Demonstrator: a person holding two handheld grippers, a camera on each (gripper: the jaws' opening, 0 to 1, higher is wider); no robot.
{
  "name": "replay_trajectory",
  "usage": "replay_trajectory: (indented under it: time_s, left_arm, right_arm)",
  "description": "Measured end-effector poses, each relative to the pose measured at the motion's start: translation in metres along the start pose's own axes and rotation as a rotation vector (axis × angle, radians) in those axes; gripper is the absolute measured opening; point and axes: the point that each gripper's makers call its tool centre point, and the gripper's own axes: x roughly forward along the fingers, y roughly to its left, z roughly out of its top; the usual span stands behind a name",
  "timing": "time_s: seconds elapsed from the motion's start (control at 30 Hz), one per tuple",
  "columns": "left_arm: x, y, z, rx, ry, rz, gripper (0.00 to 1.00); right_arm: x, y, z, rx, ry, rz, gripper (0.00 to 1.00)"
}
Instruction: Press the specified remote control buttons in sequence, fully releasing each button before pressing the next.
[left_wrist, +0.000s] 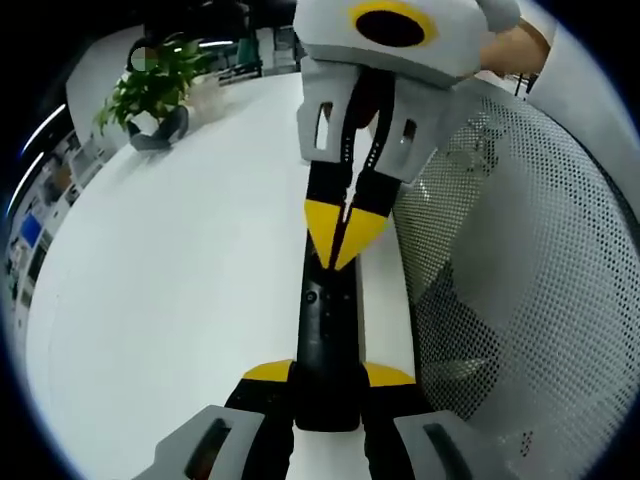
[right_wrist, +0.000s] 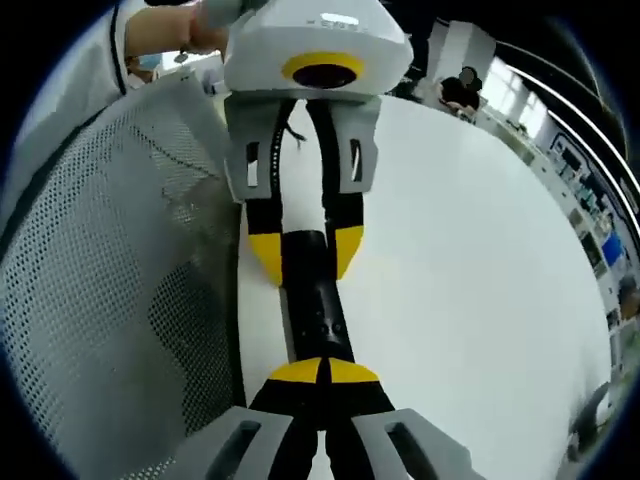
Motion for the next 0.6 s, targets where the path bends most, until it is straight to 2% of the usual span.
replay_trajectory:
  time_s: [0.07, 0.1, 0.13, 0.33, 0.4, 0.5, 0.6]
  left_arm:
    - [0.000, 0.000, 0.000, 0.005, -0.005, -0.004, 0.24]
    - [0.000, 0.000, -0.001, 0.005, -0.006, -0.005, 0.24]
    - [0.000, 0.000, -0.001, 0.004, -0.007, -0.006, 0.24]
    - [0.001, 0.000, -0.001, -0.004, -0.003, 0.001, 0.24]
    - [0.001, 0.000, -0.001, -0.004, -0.002, 0.001, 0.24]
    - [0.001, 0.000, -0.001, -0.004, -0.002, 0.001, 0.24]
    - [0.000, 0.000, -0.001, -0.004, -0.004, 0.001, 0.24]
  right_arm:
    - [0.000, -0.001, 0.000, 0.024, -0.014, 0.007, 0.00]
    - [0.000, -0.002, 0.001, 0.093, -0.034, 0.010, 0.00]
    - [0.000, -0.002, 0.001, 0.124, -0.047, 0.013, 0.00]
    - [-0.003, -0.003, 0.002, 0.201, -0.117, 0.032, 0.00]
    - [-0.003, -0.002, 0.003, 0.184, -0.115, 0.024, 0.00]
    - [-0.002, 0.000, 0.006, 0.093, -0.099, 0.013, 0.00]
    - [-0.001, 0.001, 0.014, 0.067, -0.110, 0.008, 0.00]
